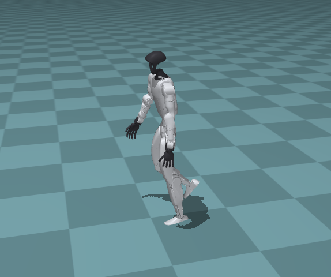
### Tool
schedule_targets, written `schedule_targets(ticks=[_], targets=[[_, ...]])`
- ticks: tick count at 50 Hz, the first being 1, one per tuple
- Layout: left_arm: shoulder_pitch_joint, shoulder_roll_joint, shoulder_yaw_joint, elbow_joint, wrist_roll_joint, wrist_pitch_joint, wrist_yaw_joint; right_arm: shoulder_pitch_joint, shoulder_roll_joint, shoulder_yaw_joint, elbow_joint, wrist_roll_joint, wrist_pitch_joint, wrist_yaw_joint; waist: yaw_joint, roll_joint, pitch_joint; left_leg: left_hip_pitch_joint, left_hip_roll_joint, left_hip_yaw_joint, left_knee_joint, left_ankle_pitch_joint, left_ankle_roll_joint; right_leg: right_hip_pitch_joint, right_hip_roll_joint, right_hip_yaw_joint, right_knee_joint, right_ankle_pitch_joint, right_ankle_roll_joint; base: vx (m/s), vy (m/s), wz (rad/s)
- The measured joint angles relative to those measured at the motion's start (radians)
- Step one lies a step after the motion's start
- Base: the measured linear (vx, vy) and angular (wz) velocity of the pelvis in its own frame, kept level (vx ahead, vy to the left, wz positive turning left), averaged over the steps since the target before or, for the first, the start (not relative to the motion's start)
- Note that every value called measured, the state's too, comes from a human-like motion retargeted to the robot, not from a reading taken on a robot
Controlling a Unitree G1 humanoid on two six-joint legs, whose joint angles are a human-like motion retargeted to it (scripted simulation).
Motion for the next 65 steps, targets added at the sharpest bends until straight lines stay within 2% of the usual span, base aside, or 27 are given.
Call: schedule_targets(ticks=[4,8,10,12,13,14,17,20,22,25,28,31,34,37,39,40,42,45,48,49,50,53,56,59,62,63,65], targets=[[-0.129,-0.017,-0.03,-0.049,0.027,0.003,0.049,0.038,-0.009,-0.016,0.022,-0.023,0.003,-0.013,-0.056,0.009,0.007,0.04,-0.01,-0.067,0.004,-0.024,-0.017,-0.105,-0.023,-0.076,0.018,-0.176,-0.02,0.52,0.13,0.94],[-0.256,-0.049,-0.072,-0.079,0.034,0.001,0.036,0.06,-0.024,-0.023,0.058,-0.043,0.015,0.037,-0.133,0.027,0.017,0.087,-0.017,-0.136,0.002,-0.037,-0.025,-0.132,-0.004,-0.133,-0.249,-0.26,0.003,0.53,0.02,0.99],[-0.309,-0.06,-0.099,-0.101,0.027,-0.002,0.027,0.066,-0.033,-0.031,0.073,-0.047,0.028,0.061,-0.169,0.03,0.023,0.114,-0.028,-0.162,0.006,-0.044,-0.027,-0.11,0.011,-0.142,-0.498,-0.224,0.024,0.56,-0.06,0.76],[-0.354,-0.062,-0.122,-0.14,0.018,-0.001,0.033,0.06,-0.041,-0.045,0.086,-0.056,0.05,0.072,-0.195,0.028,0.04,0.152,-0.045,-0.18,0.012,-0.052,-0.024,-0.059,0.018,-0.153,-0.768,-0.127,0.054,0.59,-0.11,0.45],[-0.364,-0.059,-0.13,-0.167,0.019,-0.001,0.04,0.06,-0.043,-0.051,0.09,-0.06,0.059,0.073,-0.202,0.028,0.043,0.17,-0.053,-0.184,0.016,-0.055,-0.018,-0.047,0.015,-0.155,-0.834,-0.079,0.058,0.59,-0.13,0.1],[-0.369,-0.054,-0.135,-0.201,0.024,0.002,0.047,0.057,-0.044,-0.053,0.093,-0.056,0.065,0.073,-0.205,0.036,0.043,0.183,-0.051,-0.183,0.023,-0.055,-0.014,-0.04,0.019,-0.151,-0.847,-0.078,0.047,0.59,-0.14,-0.13],[-0.349,-0.036,-0.115,-0.314,0.039,0.006,0.073,0.042,-0.046,-0.044,0.097,-0.03,0.061,0.076,-0.209,0.069,0.046,0.211,-0.033,-0.176,0.076,-0.039,-0.001,-0.007,0.029,-0.139,-0.786,-0.18,0.009,0.63,-0.16,-0.35],[-0.277,-0.033,-0.052,-0.408,0.031,0.026,0.1,0.019,-0.048,-0.002,0.1,0.023,0.063,0.073,-0.222,0.084,0.068,0.204,-0.027,-0.178,0.243,0.006,0.017,0.074,0.022,-0.123,-0.78,-0.204,-0.002,0.65,-0.18,-0.41],[-0.213,-0.042,0.005,-0.447,-0.022,0.062,0.081,-0.003,-0.047,0.039,0.1,0.054,0.082,0.064,-0.232,0.089,0.07,0.118,-0.008,-0.168,0.474,0.026,0.02,0.111,0.015,-0.111,-0.778,-0.221,-0.026,0.6,-0.16,-0.45],[-0.118,-0.059,0.069,-0.447,-0.092,0.084,0.046,-0.019,-0.036,0.073,0.088,0.065,0.091,0.052,-0.226,0.089,0.039,-0.052,0.036,-0.122,0.786,0.035,0.035,0.122,0.01,-0.085,-0.767,-0.243,-0.046,0.56,-0.1,-0.52],[-0.047,-0.067,0.108,-0.376,-0.053,0.088,0.021,-0.031,-0.016,0.098,0.069,0.052,0.08,0.052,-0.188,0.073,0.016,-0.141,0.057,-0.059,0.864,-0.034,0.049,0.136,0.003,-0.045,-0.766,-0.247,-0.025,0.57,-0.01,-0.72],[0.003,-0.068,0.124,-0.255,0.028,0.084,-0.001,-0.035,0.008,0.12,0.042,0.032,0.059,0.055,-0.137,0.048,0.012,-0.172,0.04,-0.03,0.741,-0.069,0.031,0.172,-0.004,-0.006,-0.774,-0.242,0.0,0.57,0.05,-0.77],[0.031,-0.065,0.137,-0.109,0.054,0.067,-0.009,-0.038,0.027,0.136,0.008,0.027,0.028,0.052,-0.084,0.031,0.019,-0.16,0.025,-0.014,0.471,-0.061,0.011,0.216,-0.001,0.025,-0.78,-0.241,0.024,0.57,0.12,-0.67],[0.047,-0.061,0.15,0.028,-0.014,0.031,-0.004,-0.037,0.041,0.148,-0.022,0.027,-0.009,0.045,-0.046,0.036,0.024,-0.133,0.043,0.005,0.153,0.042,-0.001,0.261,0.027,0.038,-0.77,-0.254,0.039,0.57,0.2,-0.39],[0.066,-0.06,0.155,0.086,-0.045,0.028,-0.007,-0.031,0.046,0.156,-0.032,0.029,-0.018,0.051,-0.037,0.038,0.017,-0.125,0.059,0.01,0.042,0.111,-0.008,0.282,0.043,0.038,-0.747,-0.264,0.036,0.57,0.24,-0.09],[0.072,-0.06,0.153,0.109,-0.055,0.031,-0.012,-0.03,0.048,0.158,-0.034,0.031,-0.017,0.056,-0.034,0.033,0.015,-0.115,0.059,0.009,0.011,0.126,-0.005,0.288,0.045,0.037,-0.73,-0.266,0.032,0.57,0.26,0.1],[0.08,-0.06,0.139,0.124,-0.06,0.036,-0.029,-0.023,0.049,0.146,-0.033,0.047,-0.015,0.066,-0.038,0.017,0.015,-0.081,0.049,-0.011,0.017,0.078,0.014,0.288,0.037,0.035,-0.662,-0.248,0.021,0.57,0.27,0.29],[0.081,-0.06,0.101,0.107,-0.045,0.025,-0.052,0.005,0.047,0.092,-0.024,0.073,-0.018,0.069,-0.054,0.008,0.014,-0.034,0.049,-0.04,0.041,0.021,0.022,0.242,0.04,0.034,-0.471,-0.162,-0.003,0.55,0.27,0.51],[0.05,-0.056,0.047,0.059,-0.001,0.019,-0.037,0.045,0.039,0.023,-0.013,0.076,-0.008,0.04,-0.065,-0.001,0.0,-0.02,0.042,-0.064,0.058,-0.008,0.028,0.089,0.029,0.027,-0.188,-0.031,-0.018,0.51,0.23,0.52],[0.032,-0.055,0.029,0.042,0.013,0.018,-0.023,0.057,0.035,0.007,-0.008,0.069,-0.004,0.024,-0.069,-0.003,-0.002,-0.014,0.039,-0.07,0.058,-0.016,0.025,0.036,0.018,0.014,-0.109,-0.022,-0.023,0.49,0.2,0.45],[0.011,-0.053,0.011,0.024,0.025,0.017,-0.007,0.067,0.031,-0.007,-0.004,0.061,0.0,0.008,-0.073,-0.004,-0.004,-0.007,0.036,-0.076,0.056,-0.022,0.02,-0.016,0.006,-0.003,-0.038,-0.03,-0.029,0.49,0.18,0.46],[-0.067,-0.055,-0.04,-0.021,0.053,0.007,0.029,0.087,0.016,-0.021,0.016,0.021,0.005,-0.009,-0.097,0.006,0.008,0.036,0.024,-0.097,0.025,-0.026,-0.003,-0.121,-0.018,-0.057,0.016,-0.142,-0.035,0.49,0.15,0.52],[-0.147,-0.061,-0.089,-0.06,0.059,-0.007,0.03,0.095,-0.001,-0.027,0.041,-0.014,0.01,0.017,-0.14,0.024,0.024,0.085,0.013,-0.127,-0.009,-0.024,-0.011,-0.169,-0.007,-0.103,-0.124,-0.207,-0.016,0.49,0.09,0.67],[-0.221,-0.059,-0.123,-0.11,0.042,-0.013,0.018,0.092,-0.021,-0.04,0.063,-0.025,0.021,0.047,-0.19,0.041,0.036,0.128,0.003,-0.156,-0.029,-0.027,-0.017,-0.143,0.01,-0.173,-0.456,-0.226,0.003,0.52,0.0,0.71],[-0.276,-0.043,-0.134,-0.184,-0.003,-0.021,0.036,0.081,-0.034,-0.058,0.082,-0.025,0.04,0.045,-0.236,0.043,0.054,0.184,-0.02,-0.189,-0.032,-0.037,-0.023,-0.055,0.034,-0.194,-0.868,-0.128,0.05,0.58,-0.09,0.66],[-0.283,-0.037,-0.133,-0.214,-0.023,-0.03,0.051,0.079,-0.036,-0.063,0.087,-0.027,0.044,0.04,-0.247,0.04,0.057,0.204,-0.03,-0.201,-0.028,-0.04,-0.015,-0.033,0.043,-0.145,-0.946,-0.05,0.064,0.62,-0.14,0.42],[-0.285,-0.026,-0.119,-0.269,-0.059,-0.039,0.074,0.078,-0.036,-0.063,0.093,-0.014,0.045,0.031,-0.251,0.048,0.053,0.231,-0.032,-0.214,-0.01,-0.04,0.001,-0.006,0.054,-0.081,-0.972,-0.003,0.049,0.63,-0.15,0.12]])
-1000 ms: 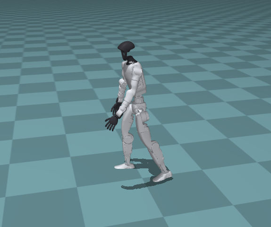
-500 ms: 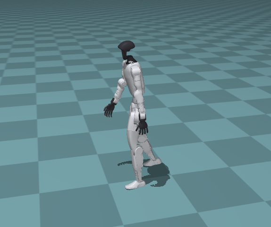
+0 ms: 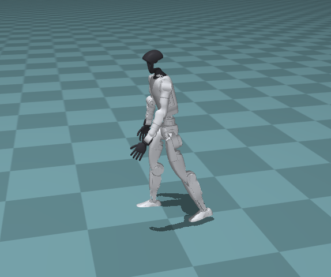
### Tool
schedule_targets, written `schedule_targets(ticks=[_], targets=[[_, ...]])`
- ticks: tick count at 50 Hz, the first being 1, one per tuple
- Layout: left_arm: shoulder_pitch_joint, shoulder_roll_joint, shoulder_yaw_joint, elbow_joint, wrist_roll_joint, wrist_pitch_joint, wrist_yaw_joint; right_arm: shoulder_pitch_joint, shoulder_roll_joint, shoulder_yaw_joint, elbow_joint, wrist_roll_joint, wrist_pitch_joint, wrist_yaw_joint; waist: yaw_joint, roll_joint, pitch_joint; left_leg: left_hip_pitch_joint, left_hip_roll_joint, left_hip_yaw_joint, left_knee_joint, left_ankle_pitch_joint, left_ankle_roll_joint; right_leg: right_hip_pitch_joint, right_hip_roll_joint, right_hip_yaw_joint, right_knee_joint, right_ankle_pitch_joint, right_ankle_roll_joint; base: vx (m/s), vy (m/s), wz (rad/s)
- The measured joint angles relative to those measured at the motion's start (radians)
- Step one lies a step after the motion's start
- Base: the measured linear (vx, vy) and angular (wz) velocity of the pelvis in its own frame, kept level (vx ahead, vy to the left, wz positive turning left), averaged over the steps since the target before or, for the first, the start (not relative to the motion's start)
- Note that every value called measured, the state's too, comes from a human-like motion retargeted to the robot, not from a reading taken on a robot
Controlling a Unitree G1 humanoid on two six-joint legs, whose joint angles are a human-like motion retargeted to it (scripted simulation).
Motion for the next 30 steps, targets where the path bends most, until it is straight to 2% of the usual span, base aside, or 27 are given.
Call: schedule_targets(ticks=[4,7,10,13,16,19,23,25,27,30], targets=[[0.044,-0.001,0.087,-0.058,-0.018,0.009,0.023,-0.022,0.005,0.06,0.012,0.061,-0.02,0.008,0.014,0.025,0.007,0.024,0.015,0.002,0.148,0.05,0.018,0.077,-0.003,0.006,0.097,-0.153,-0.027,0.67,-0.18,-0.28],[0.111,-0.011,0.167,-0.063,-0.017,0.057,-0.009,-0.045,0.011,0.108,0.013,0.077,0.003,0.023,0.03,0.011,0.013,-0.049,0.014,0.032,0.418,0.087,0.012,0.147,-0.028,0.031,0.119,-0.21,-0.026,0.64,-0.17,-0.54],[0.184,-0.018,0.223,-0.043,-0.006,0.093,-0.052,-0.072,0.018,0.113,-0.012,0.076,0.022,0.028,0.055,-0.005,-0.016,-0.217,0.035,0.095,0.722,0.058,0.021,0.16,-0.048,0.062,0.116,-0.24,-0.027,0.56,-0.08,-0.57],[0.243,-0.022,0.25,0.024,0.037,0.102,-0.073,-0.101,0.03,0.113,-0.05,0.089,0.014,0.015,0.09,-0.018,-0.035,-0.338,0.062,0.173,0.832,-0.004,0.04,0.162,-0.058,0.094,0.117,-0.263,-0.018,0.55,-0.01,-0.61],[0.284,-0.022,0.258,0.135,0.096,0.103,-0.099,-0.128,0.047,0.135,-0.08,0.092,-0.004,0.005,0.126,-0.034,-0.042,-0.413,0.066,0.215,0.749,-0.025,0.032,0.176,-0.061,0.123,0.119,-0.279,-0.007,0.55,0.03,-0.61],[0.291,-0.017,0.237,0.263,0.12,0.099,-0.123,-0.152,0.062,0.162,-0.105,0.097,-0.021,0.01,0.173,-0.05,-0.031,-0.433,0.048,0.217,0.483,-0.01,0.016,0.21,-0.059,0.138,0.107,-0.29,0.004,0.56,0.09,-0.53],[0.291,-0.01,0.194,0.375,0.051,0.056,-0.144,-0.162,0.075,0.188,-0.13,0.116,-0.063,0.025,0.22,-0.055,-0.025,-0.411,0.057,0.253,0.054,0.087,0.011,0.285,-0.031,0.132,0.076,-0.298,0.015,0.6,0.18,-0.28],[0.301,-0.006,0.18,0.389,0.022,0.039,-0.149,-0.153,0.079,0.189,-0.136,0.124,-0.077,0.032,0.24,-0.058,-0.035,-0.4,0.06,0.232,-0.07,0.181,-0.012,0.317,-0.014,0.134,0.075,-0.301,0.008,0.63,0.23,-0.32],[0.303,0.001,0.18,0.38,0.01,0.033,-0.143,-0.139,0.079,0.172,-0.137,0.136,-0.081,0.031,0.255,-0.069,-0.044,-0.37,0.058,0.181,-0.107,0.221,-0.024,0.33,-0.007,0.145,0.114,-0.303,-0.005,0.64,0.26,-0.28],[0.294,0.008,0.177,0.345,-0.009,0.007,-0.125,-0.105,0.075,0.129,-0.137,0.157,-0.098,0.01,0.252,-0.085,-0.05,-0.311,0.061,0.165,-0.075,0.15,-0.023,0.317,-0.003,0.167,0.262,-0.274,-0.01,0.65,0.3,0.0]])
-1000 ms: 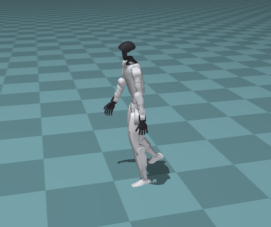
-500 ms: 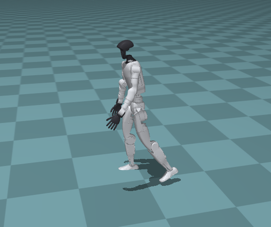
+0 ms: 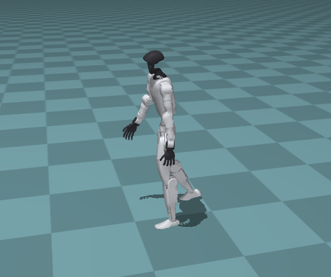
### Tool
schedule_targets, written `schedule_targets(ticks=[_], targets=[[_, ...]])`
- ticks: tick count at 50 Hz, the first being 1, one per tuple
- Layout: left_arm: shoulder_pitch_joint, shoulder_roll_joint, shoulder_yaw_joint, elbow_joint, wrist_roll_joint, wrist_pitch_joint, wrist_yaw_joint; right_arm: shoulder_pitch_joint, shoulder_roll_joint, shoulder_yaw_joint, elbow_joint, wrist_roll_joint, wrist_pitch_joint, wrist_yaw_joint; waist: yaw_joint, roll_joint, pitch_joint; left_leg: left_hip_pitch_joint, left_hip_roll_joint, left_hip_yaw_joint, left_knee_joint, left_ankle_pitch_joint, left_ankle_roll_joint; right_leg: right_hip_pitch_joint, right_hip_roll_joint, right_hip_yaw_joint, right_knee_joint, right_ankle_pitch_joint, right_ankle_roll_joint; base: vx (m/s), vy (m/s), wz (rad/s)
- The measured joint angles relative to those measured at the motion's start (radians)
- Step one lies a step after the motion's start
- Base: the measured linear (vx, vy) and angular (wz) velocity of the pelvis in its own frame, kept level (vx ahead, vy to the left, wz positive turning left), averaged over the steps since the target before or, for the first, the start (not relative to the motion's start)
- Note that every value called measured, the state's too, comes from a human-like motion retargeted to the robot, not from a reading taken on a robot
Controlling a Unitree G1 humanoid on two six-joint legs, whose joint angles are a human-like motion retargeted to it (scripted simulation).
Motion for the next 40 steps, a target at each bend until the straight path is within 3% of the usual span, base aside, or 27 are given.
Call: schedule_targets(ticks=[5,10,15,20,23,27,30,33,37,40], targets=[[-0.061,0.008,-0.077,-0.067,0.048,-0.017,0.057,0.079,-0.011,-0.075,0.018,-0.012,0.003,-0.045,-0.035,-0.009,-0.015,0.068,-0.002,-0.016,0.072,-0.096,0.023,-0.187,0.007,0.021,0.47,0.153,0.014,0.61,0.28,0.2],[-0.18,0.015,-0.165,-0.124,0.132,0.017,0.087,0.126,-0.035,-0.109,0.058,-0.074,0.051,-0.043,-0.09,0.005,-0.023,0.114,-0.014,-0.033,0.103,-0.136,-0.004,-0.371,-0.062,-0.114,0.653,0.051,-0.042,0.54,0.2,0.29],[-0.297,0.023,-0.232,-0.167,0.136,0.0,0.064,0.146,-0.06,-0.116,0.095,-0.094,0.059,0.0,-0.182,0.035,-0.024,0.169,-0.036,-0.087,0.092,-0.134,0.002,-0.442,0.0,-0.128,0.331,0.05,-0.005,0.53,0.08,0.55],[-0.38,0.05,-0.248,-0.233,0.087,-0.007,0.098,0.149,-0.077,-0.142,0.093,-0.091,0.081,-0.005,-0.266,0.059,-0.002,0.246,-0.073,-0.145,0.105,-0.139,0.007,-0.357,-0.003,-0.221,-0.249,0.283,0.019,0.59,-0.03,0.46],[-0.374,0.06,-0.213,-0.293,0.066,-0.009,0.132,0.145,-0.084,-0.136,0.093,-0.069,0.072,-0.009,-0.278,0.1,-0.005,0.273,-0.062,-0.153,0.145,-0.122,0.006,-0.331,0.002,-0.202,-0.216,0.204,-0.007,0.63,-0.09,-0.07],[-0.298,0.034,-0.115,-0.346,0.002,-0.003,0.155,0.107,-0.102,-0.082,0.129,-0.047,0.07,-0.011,-0.279,0.12,0.016,0.268,-0.068,-0.145,0.331,-0.075,0.01,-0.254,-0.026,-0.178,-0.154,0.103,0.01,0.66,-0.1,-0.36],[-0.206,0.001,-0.053,-0.358,-0.047,0.035,0.109,0.067,-0.112,-0.041,0.157,-0.053,0.102,-0.01,-0.266,0.114,0.017,0.158,-0.064,-0.11,0.61,-0.071,0.02,-0.207,-0.054,-0.158,-0.152,0.071,-0.006,0.59,-0.06,-0.46],[-0.105,-0.027,-0.021,-0.342,-0.007,0.061,0.054,0.03,-0.11,-0.027,0.157,-0.069,0.115,-0.004,-0.233,0.11,-0.003,0.035,-0.038,-0.046,0.771,-0.135,0.041,-0.197,-0.063,-0.135,-0.155,0.059,-0.016,0.55,0.01,-0.51],[0.016,-0.054,-0.008,-0.273,0.109,0.067,0.025,-0.009,-0.091,-0.009,0.12,-0.078,0.093,-0.006,-0.163,0.091,-0.005,-0.035,-0.025,0.04,0.669,-0.21,0.049,-0.176,-0.07,-0.098,-0.15,0.053,-0.001,0.54,0.08,-0.53],[0.089,-0.07,0.001,-0.192,0.133,0.055,0.031,-0.029,-0.073,0.009,0.08,-0.079,0.061,-0.018,-0.113,0.086,0.004,-0.042,-0.017,0.088,0.429,-0.181,0.041,-0.146,-0.06,-0.082,-0.135,0.051,0.014,0.54,0.16,-0.28]])
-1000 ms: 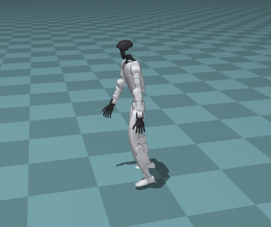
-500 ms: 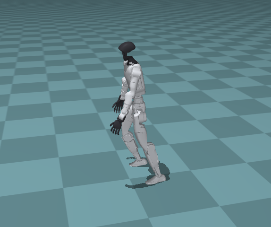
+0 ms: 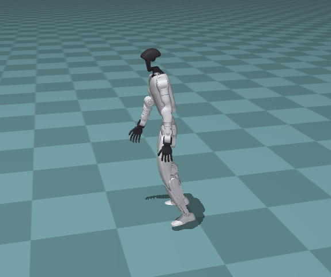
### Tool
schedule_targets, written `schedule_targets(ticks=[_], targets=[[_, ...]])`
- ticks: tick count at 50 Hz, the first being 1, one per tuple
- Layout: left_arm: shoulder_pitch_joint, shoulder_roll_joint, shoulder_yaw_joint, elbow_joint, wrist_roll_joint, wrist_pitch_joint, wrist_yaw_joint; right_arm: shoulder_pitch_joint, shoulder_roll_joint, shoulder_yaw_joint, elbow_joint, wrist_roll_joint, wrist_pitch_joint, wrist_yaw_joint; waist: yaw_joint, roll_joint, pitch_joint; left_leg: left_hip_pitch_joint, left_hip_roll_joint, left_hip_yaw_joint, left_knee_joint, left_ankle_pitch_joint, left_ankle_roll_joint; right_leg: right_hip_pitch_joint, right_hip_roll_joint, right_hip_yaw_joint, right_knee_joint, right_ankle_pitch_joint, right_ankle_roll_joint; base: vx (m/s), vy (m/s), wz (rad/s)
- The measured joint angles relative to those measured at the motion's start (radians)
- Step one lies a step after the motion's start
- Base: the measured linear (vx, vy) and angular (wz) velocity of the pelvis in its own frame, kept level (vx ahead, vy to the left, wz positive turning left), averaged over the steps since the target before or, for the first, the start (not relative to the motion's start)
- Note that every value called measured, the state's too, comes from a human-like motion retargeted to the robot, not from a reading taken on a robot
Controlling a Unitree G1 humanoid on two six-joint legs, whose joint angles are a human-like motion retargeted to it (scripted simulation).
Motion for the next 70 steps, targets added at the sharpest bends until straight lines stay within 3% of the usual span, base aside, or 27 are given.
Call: schedule_targets(ticks=[3,6,11,16,20,23,26,30,32,34,38,42,45,48,52,56,62,65,70], targets=[[0.053,-0.007,0.02,0.103,-0.062,-0.034,-0.005,-0.008,0.016,0.029,-0.036,-0.004,-0.039,-0.008,0.037,0.009,0.005,0.005,0.019,0.023,-0.279,0.118,-0.019,0.052,0.029,-0.004,0.017,-0.012,0.012,0.56,0.21,-0.05],[0.094,0.002,0.025,0.184,-0.095,-0.027,-0.035,-0.004,0.03,0.057,-0.061,0.003,-0.047,0.006,0.067,0.004,-0.001,0.01,0.037,0.009,-0.397,0.222,-0.04,0.098,0.048,-0.019,0.053,-0.018,0.003,0.59,0.24,0.15],[0.094,0.046,-0.016,0.223,-0.084,-0.026,-0.085,0.032,0.053,0.029,-0.086,0.069,-0.057,0.039,0.084,-0.041,0.005,0.082,0.035,-0.059,-0.331,0.104,-0.011,0.093,0.034,-0.025,0.291,0.041,-0.025,0.59,0.27,0.55],[-0.004,0.113,-0.069,0.16,-0.035,-0.04,-0.017,0.107,0.083,-0.047,-0.083,0.053,-0.046,0.003,0.107,-0.096,0.002,0.123,0.019,-0.112,-0.271,0.035,-0.002,-0.099,0.005,-0.002,0.722,0.17,-0.044,0.56,0.19,0.65],[-0.139,0.135,-0.054,0.112,-0.029,-0.04,0.058,0.153,0.091,-0.048,-0.057,-0.034,-0.026,-0.016,0.096,-0.109,0.01,0.179,0.011,-0.154,-0.284,0.022,-0.021,-0.213,-0.026,-0.054,0.834,0.071,-0.066,0.54,0.1,0.69],[-0.24,0.12,-0.044,0.09,-0.054,-0.044,0.067,0.166,0.081,-0.04,-0.02,-0.087,-0.014,0.013,0.051,-0.093,0.019,0.233,0.012,-0.191,-0.309,0.03,-0.025,-0.25,-0.013,-0.091,0.706,-0.008,-0.058,0.52,0.04,0.75],[-0.325,0.099,-0.066,0.068,-0.087,-0.047,0.061,0.165,0.061,-0.047,0.011,-0.102,0.0,0.038,-0.011,-0.073,0.023,0.276,0.008,-0.226,-0.318,0.04,-0.024,-0.246,0.004,-0.129,0.415,-0.003,-0.035,0.53,-0.04,0.66],[-0.413,0.089,-0.149,0.013,-0.108,-0.064,0.074,0.157,0.04,-0.074,0.015,-0.091,0.019,0.03,-0.092,-0.071,0.04,0.345,-0.025,-0.269,-0.304,0.038,-0.022,-0.168,0.016,-0.134,-0.119,0.182,0.042,0.6,-0.13,0.47],[-0.43,0.097,-0.187,-0.029,-0.098,-0.084,0.087,0.161,0.039,-0.082,0.002,-0.09,0.021,0.023,-0.11,-0.073,0.044,0.384,-0.043,-0.28,-0.282,0.034,-0.016,-0.149,0.015,-0.111,-0.256,0.309,0.08,0.66,-0.2,-0.01],[-0.431,0.103,-0.197,-0.068,-0.075,-0.085,0.103,0.158,0.038,-0.071,-0.004,-0.063,0.022,0.024,-0.121,-0.061,0.046,0.407,-0.046,-0.288,-0.225,0.042,-0.006,-0.131,0.021,-0.083,-0.279,0.367,0.065,0.66,-0.21,-0.3],[-0.389,0.085,-0.144,-0.115,-0.046,-0.022,0.115,0.105,0.018,0.021,0.037,-0.02,0.035,0.026,-0.148,-0.013,0.061,0.349,-0.017,-0.295,0.079,0.11,-0.013,-0.049,0.034,-0.062,-0.204,0.216,-0.01,0.63,-0.2,-0.44],[-0.287,0.039,-0.061,-0.16,-0.076,0.004,0.063,0.039,-0.001,0.072,0.094,-0.112,0.051,0.03,-0.182,0.016,0.007,0.108,0.024,-0.264,0.509,0.075,0.008,-0.047,0.036,-0.039,-0.119,0.108,0.013,0.53,-0.12,-0.41],[-0.217,0.018,-0.023,-0.203,-0.056,0.002,0.005,0.002,0.002,0.015,0.075,-0.137,0.069,0.046,-0.132,0.007,-0.021,-0.006,0.028,-0.173,0.612,-0.01,0.041,-0.032,0.039,0.021,-0.166,0.104,0.032,0.47,-0.04,-1.2],[-0.151,0.009,-0.017,-0.221,-0.052,-0.026,-0.016,-0.023,0.022,-0.025,0.012,-0.059,0.044,0.051,-0.047,-0.009,-0.01,-0.057,0.006,-0.087,0.532,-0.011,0.037,-0.025,0.04,0.108,-0.179,0.095,0.054,0.44,0.03,-1.58],[-0.085,-0.01,-0.01,-0.168,-0.07,-0.056,0.015,-0.062,0.042,0.012,-0.056,0.009,-0.014,0.029,0.009,0.0,0.019,-0.064,-0.014,-0.036,0.186,-0.003,0.007,0.015,0.051,0.168,-0.191,0.059,0.078,0.45,0.12,-0.95],[-0.053,-0.013,0.012,-0.027,-0.054,-0.071,0.025,-0.075,0.06,0.059,-0.084,-0.059,-0.05,0.017,0.019,0.021,0.029,-0.016,0.003,0.037,-0.224,0.118,-0.007,0.074,0.086,0.166,-0.187,0.0,0.087,0.5,0.19,-0.17],[-0.077,0.062,0.016,0.204,-0.037,-0.058,-0.061,-0.007,0.108,0.028,-0.085,-0.059,-0.05,0.043,0.066,-0.072,0.01,0.078,-0.032,0.02,-0.32,0.079,-0.012,0.101,0.073,0.141,-0.089,-0.086,0.058,0.51,0.19,0.2],[-0.099,0.103,0.007,0.232,-0.091,-0.056,-0.027,0.042,0.114,-0.005,-0.079,-0.029,-0.06,-0.006,0.074,-0.085,0.014,0.131,-0.019,-0.006,-0.341,0.066,-0.033,0.072,0.094,0.091,0.088,-0.102,0.011,0.5,0.21,0.56],[-0.148,0.126,0.007,0.173,-0.093,-0.051,0.044,0.12,0.086,-0.041,-0.063,-0.048,-0.057,-0.062,0.042,-0.082,-0.007,0.163,0.008,-0.053,-0.342,0.04,-0.035,-0.198,0.105,0.033,0.656,-0.02,-0.026,0.47,0.17,0.6]])
